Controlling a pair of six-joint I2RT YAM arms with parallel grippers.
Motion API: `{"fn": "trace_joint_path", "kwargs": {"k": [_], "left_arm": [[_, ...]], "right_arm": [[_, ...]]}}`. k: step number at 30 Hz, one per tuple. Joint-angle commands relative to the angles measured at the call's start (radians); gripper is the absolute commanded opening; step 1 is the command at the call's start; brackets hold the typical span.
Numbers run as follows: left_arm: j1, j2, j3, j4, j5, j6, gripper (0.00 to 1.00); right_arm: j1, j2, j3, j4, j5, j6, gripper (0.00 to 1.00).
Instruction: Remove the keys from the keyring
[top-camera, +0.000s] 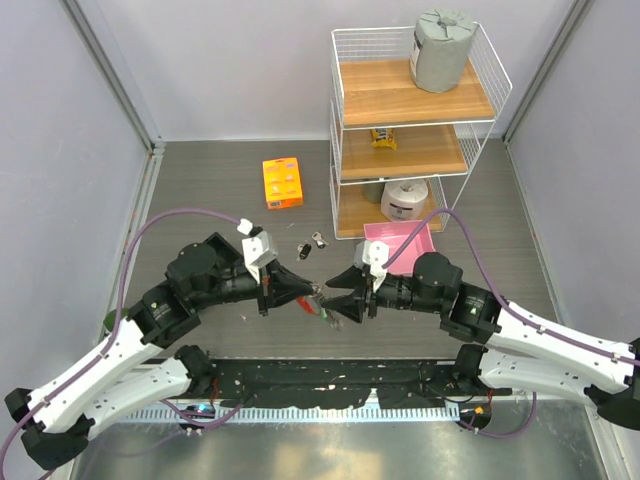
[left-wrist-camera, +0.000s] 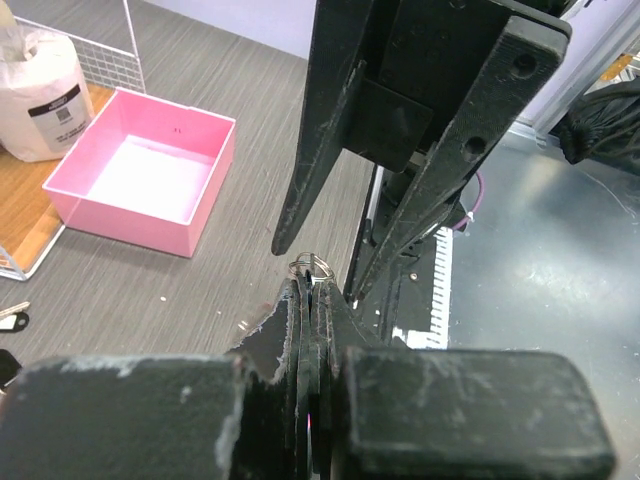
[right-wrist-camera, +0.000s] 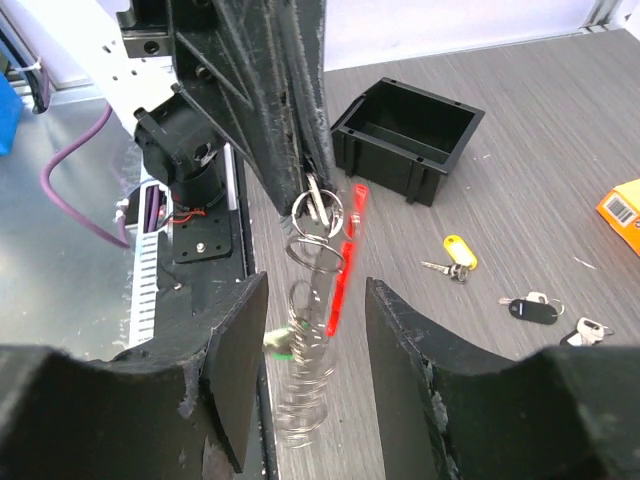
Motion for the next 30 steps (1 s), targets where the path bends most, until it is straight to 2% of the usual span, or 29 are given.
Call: {"fn": "trace_joint_path", "kwargs": {"k": [1,7,26,30], "left_arm": [[0.003,-0.028,0.009,0.095,0.013,0.008,0.00],[0.003,-0.030,0.022,0.091,0.019,0.003,0.00],[0.003,-0.030,0.042,0.080,0.036,0.005,0.00],[0.002,-0.025,0.046,0.078,0.042,0.006,0.00]], "right_arm": [[-0.004,-0.016,0.009,0.052,0.048,-0.008,0.50],[-0.003,0.012,0.036,0.039,0.008,-0.028,0.50],[-0.003,0.056,0.083,0.042,0.029,-0.054,0.51],[-0.003,0.050,0.089,0.039,-0.006,-0.069,0.46]]}}
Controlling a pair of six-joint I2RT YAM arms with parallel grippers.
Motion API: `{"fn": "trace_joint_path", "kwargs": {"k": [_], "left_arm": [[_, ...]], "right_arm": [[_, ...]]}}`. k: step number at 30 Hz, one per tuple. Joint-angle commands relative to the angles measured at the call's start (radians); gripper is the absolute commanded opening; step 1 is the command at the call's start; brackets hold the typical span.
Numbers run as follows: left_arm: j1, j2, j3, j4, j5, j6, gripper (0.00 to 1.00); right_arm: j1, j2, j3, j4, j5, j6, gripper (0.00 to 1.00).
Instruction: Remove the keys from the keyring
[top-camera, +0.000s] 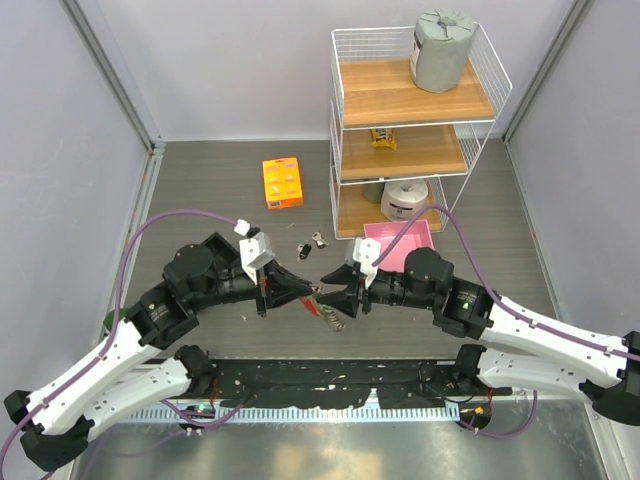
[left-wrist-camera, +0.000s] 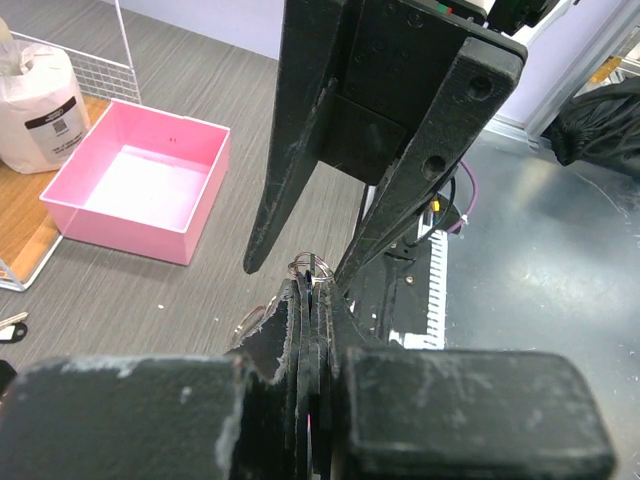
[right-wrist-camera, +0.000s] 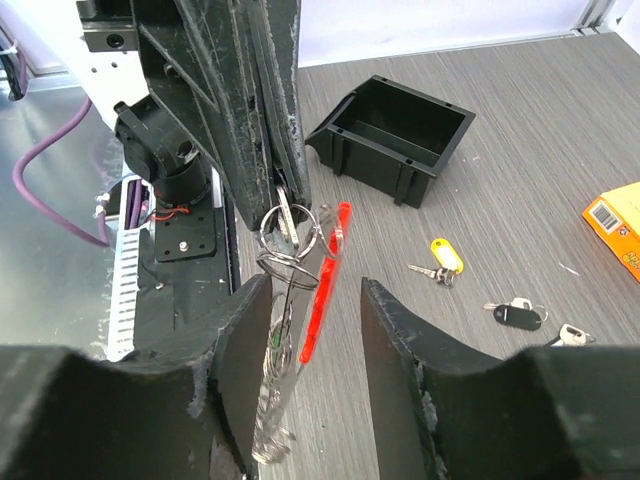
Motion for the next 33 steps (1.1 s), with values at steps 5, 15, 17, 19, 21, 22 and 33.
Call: {"fn": "trace_joint_path", "kwargs": {"k": [5,15,17,19,21,22,33], "left_arm": [[0.004,-0.010,0.047,0.061,0.022,0.013,0.00],[0.004,-0.012,0.064,0.024,-0.004,0.024,0.00],[0.004,-0.008,0.064,0.019,-0.013,0.028,0.00],[0.004,0.011,0.064,-0.005,-0.050,0.031,0.00],[0.004,0.039,0.067,-0.048,-0.108,0.044,0.00],[0.005,0.057,0.072,-0.066,-0.150,0.045,0.00],[0.235,0.347,-0.028,-0.001,-0.239,-0.078,0.00]], "right_arm": [[-0.001,0.005,0.068,0.000,-0.070,-0.046,0.06],[0.002,-0.004,0.074,-0.043,-0.114,-0.054,0.05],[0.002,-0.006,0.075,-0.051,-0.113,-0.057,0.05],[0.002,-0.004,0.075,-0.057,-0.107,-0.061,0.05],[0.002,0.003,0.077,-0.071,-0.087,-0.061,0.05],[0.002,0.006,0.075,-0.081,-0.076,-0.062,0.05],[-0.027,-0.059,-0.057,-0.129,0.143,0.103,0.05]]}}
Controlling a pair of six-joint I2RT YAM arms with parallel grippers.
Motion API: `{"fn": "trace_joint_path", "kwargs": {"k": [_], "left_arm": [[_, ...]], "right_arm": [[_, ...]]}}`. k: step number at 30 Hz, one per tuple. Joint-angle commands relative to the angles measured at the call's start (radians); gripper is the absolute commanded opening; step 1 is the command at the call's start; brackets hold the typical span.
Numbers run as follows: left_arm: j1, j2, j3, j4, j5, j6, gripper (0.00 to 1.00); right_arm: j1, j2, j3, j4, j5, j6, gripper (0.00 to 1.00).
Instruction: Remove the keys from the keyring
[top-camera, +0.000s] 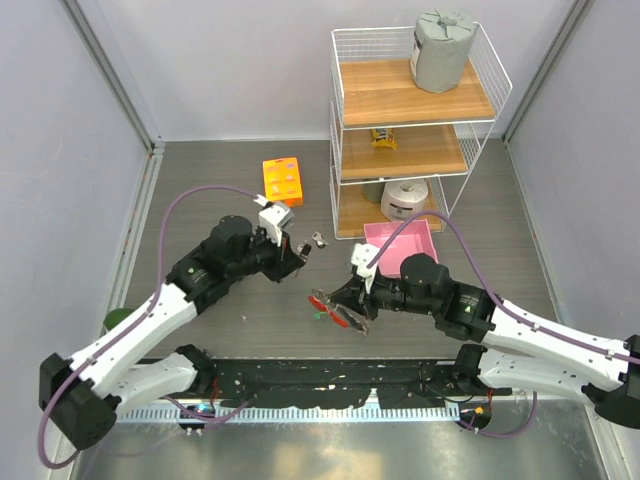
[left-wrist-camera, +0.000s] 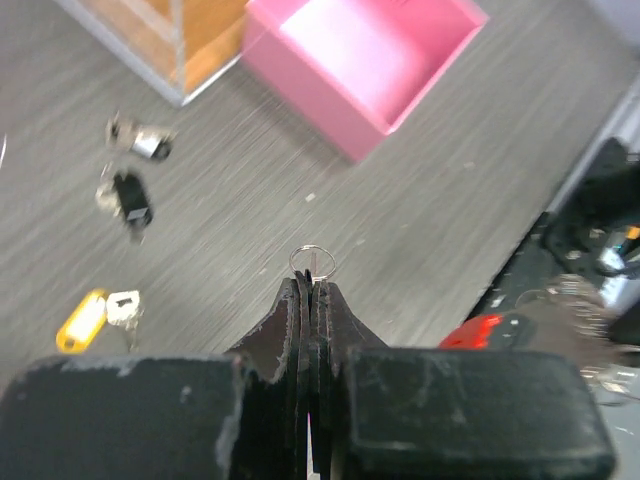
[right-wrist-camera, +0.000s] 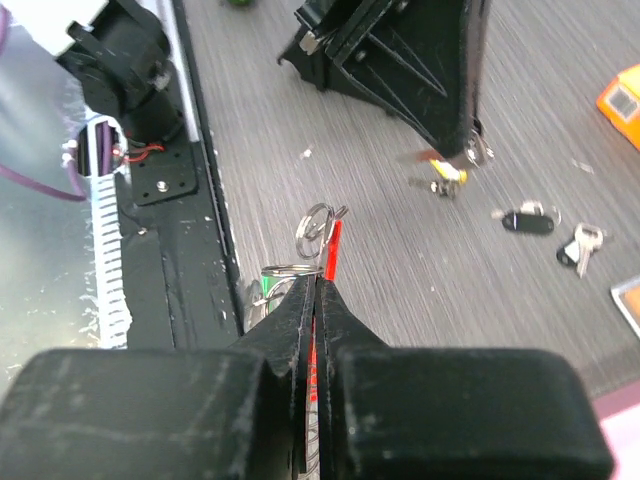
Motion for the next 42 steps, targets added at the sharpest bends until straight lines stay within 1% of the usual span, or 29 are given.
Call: {"fn": "trace_joint_path", "kwargs": {"k": [1,5,9,12,13,15,16,17,18,21,24,25,30,33,34,35,36,37,38,39,40,42], "left_arm": [[0.093,0.125,-0.043,0.085,0.000,-0.046,0.00],[0.162,0.300,-0.033,0.171,0.060,-0.052,0.00],[0.227,0.490,0.029,0.227,0.091,-0.072,0.00],[0.247,0.543,0.067,0.255,0.079,-0.089,0.00],[0.247,0.543,0.070,0.260,0.058,-0.094,0.06],[0.247,0.518,0.070,0.263,0.028,-0.100,0.42],[0.249,0.491,0.060,0.267,0.016,-0.100,0.56],[0.249,0.460,0.047,0.275,-0.001,-0.100,0.89],[0.249,0.421,0.032,0.278,-0.019,-0.098,0.99],[0.255,0.289,-0.006,0.248,-0.076,-0.083,1.00],[0.264,0.139,-0.040,0.191,-0.117,-0.100,1.00],[0.267,0.094,-0.048,0.165,-0.139,-0.114,1.00],[0.270,-0.106,-0.112,0.061,-0.203,-0.166,1.00],[0.270,-0.224,-0.152,0.002,-0.232,-0.198,1.00],[0.270,-0.267,-0.163,-0.015,-0.251,-0.203,1.00],[0.270,-0.304,-0.180,-0.028,-0.271,-0.203,1.00],[0.270,-0.331,-0.189,-0.042,-0.285,-0.203,1.00],[0.270,-0.362,-0.191,-0.064,-0.326,-0.200,1.00],[0.270,-0.385,-0.194,-0.082,-0.346,-0.192,1.00],[0.270,-0.405,-0.195,-0.102,-0.364,-0.187,1.00],[0.270,-0.426,-0.197,-0.119,-0.383,-0.187,1.00],[0.270,-0.448,-0.197,-0.142,-0.416,-0.204,1.00]], "right_arm": [[-0.027,-0.046,-0.042,-0.004,0.100,0.108,0.05],[-0.055,-0.080,-0.085,-0.004,0.116,0.148,0.05],[-0.066,-0.092,-0.097,-0.003,0.109,0.162,0.05],[-0.070,-0.088,-0.102,-0.001,0.112,0.172,0.05],[-0.074,-0.085,-0.102,0.000,0.112,0.177,0.05],[-0.080,-0.078,-0.111,0.019,0.105,0.194,0.05],[-0.084,-0.074,-0.120,0.031,0.096,0.214,0.05],[-0.093,-0.071,-0.126,0.061,0.073,0.229,0.05],[-0.098,-0.062,-0.143,0.081,0.059,0.258,0.05],[-0.129,-0.019,-0.168,0.231,-0.036,0.326,0.05],[-0.156,0.092,-0.174,0.357,-0.113,0.422,0.05],[-0.162,0.153,-0.172,0.415,-0.136,0.438,0.05],[-0.230,0.365,-0.169,0.600,-0.170,0.571,0.05],[-0.270,0.469,-0.186,0.703,-0.147,0.622,0.05],[-0.284,0.481,-0.183,0.704,-0.132,0.620,0.11],[-0.285,0.500,-0.166,0.677,-0.116,0.602,0.30],[-0.288,0.501,-0.156,0.607,-0.061,0.590,0.39],[-0.287,0.498,-0.139,0.576,-0.026,0.561,0.48],[-0.287,0.483,-0.134,0.535,0.012,0.548,0.50],[-0.287,0.468,-0.129,0.514,0.039,0.530,0.62],[-0.287,0.437,-0.125,0.460,0.089,0.518,0.62],[-0.287,0.373,-0.105,0.377,0.138,0.484,0.64]]}}
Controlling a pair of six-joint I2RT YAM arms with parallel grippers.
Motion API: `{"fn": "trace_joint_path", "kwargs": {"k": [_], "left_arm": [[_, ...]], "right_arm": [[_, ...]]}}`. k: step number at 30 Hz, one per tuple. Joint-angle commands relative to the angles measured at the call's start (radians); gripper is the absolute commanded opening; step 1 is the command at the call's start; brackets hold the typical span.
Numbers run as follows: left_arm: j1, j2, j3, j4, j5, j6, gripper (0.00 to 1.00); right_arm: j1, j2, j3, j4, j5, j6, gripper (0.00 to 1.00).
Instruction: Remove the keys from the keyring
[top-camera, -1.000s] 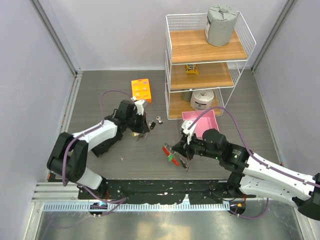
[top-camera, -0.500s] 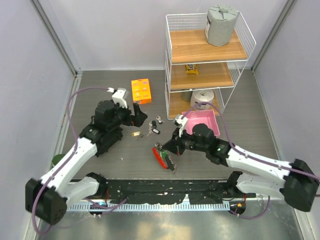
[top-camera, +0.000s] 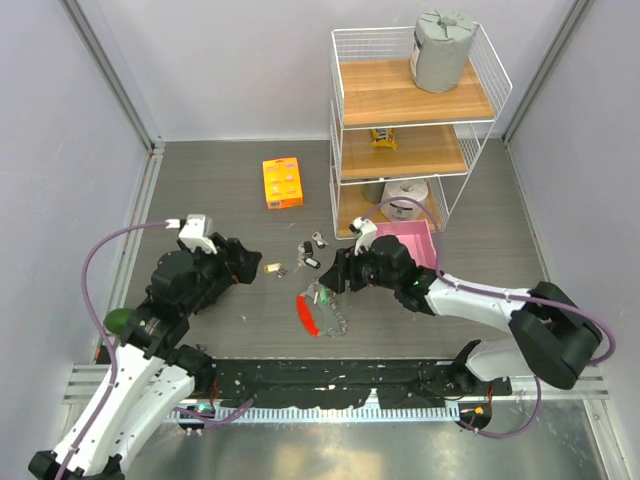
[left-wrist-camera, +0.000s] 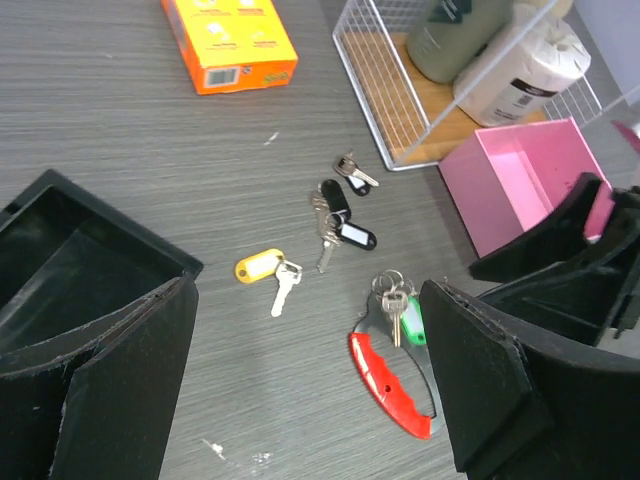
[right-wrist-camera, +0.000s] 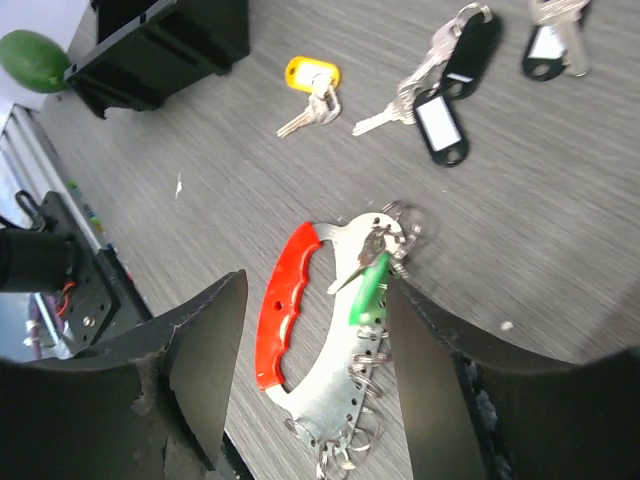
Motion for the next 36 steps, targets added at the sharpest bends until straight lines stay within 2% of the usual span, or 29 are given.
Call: {"fn": "trace_joint_path", "kwargs": {"k": [1,4,5,6,7,9,10,12,15,18,20,27,36], "left_arm": [[0.005,-0.054,0.008,-0.079,-0.152,-0.046,1.00],[0.005,-0.072,0.079,-0.235,-0.315,-0.183,1.00],[0.005,-0.077,0.120,-0.288,-0.356,-0.192,1.00],[0.005,-0.084,0.155,-0.332,-0.383,-0.189,1.00],[0.005,-0.092,0.194,-0.362,-0.404,-0.175,1.00],[0.005,-0.121,0.254,-0.397,-0.450,-0.133,1.00],[0.005,-0.145,0.260,-0.390,-0.461,-0.093,0.99],[0.003,-0.208,0.234,-0.332,-0.469,0.002,1.00],[0.003,-0.348,0.138,-0.233,-0.490,0.062,1.00],[0.003,-0.454,0.039,-0.167,-0.478,0.055,1.00],[0.003,-0.489,-0.004,-0.147,-0.466,0.059,1.00],[0.003,-0.512,0.007,-0.170,-0.464,0.073,1.00],[0.003,-0.506,0.010,-0.167,-0.464,0.092,1.00]], "right_arm": [[0.001,-0.140,0.093,-0.131,0.173,-0.083,0.65],[0.001,-0.277,0.158,-0.333,0.347,-0.073,0.68],[0.001,-0.306,0.214,-0.405,0.439,-0.053,0.72],[0.001,-0.370,0.242,-0.506,0.461,-0.050,0.76],[0.001,-0.401,0.294,-0.538,0.481,-0.117,0.83],[0.001,-0.508,0.339,-0.637,0.532,-0.174,0.89],[0.001,-0.588,0.340,-0.648,0.538,-0.226,0.95],[0.001,-0.707,0.313,-0.658,0.599,-0.260,0.95],[0.001,-0.866,0.303,-0.751,0.838,-0.237,0.95],[0.001,-0.947,0.311,-0.846,1.008,-0.226,0.95],[0.001,-0.989,0.317,-0.903,1.061,-0.217,0.95],[0.001,-1.084,0.328,-1.076,1.113,-0.139,0.95],[0.001,-1.133,0.334,-1.112,1.130,-0.140,0.95]]}}
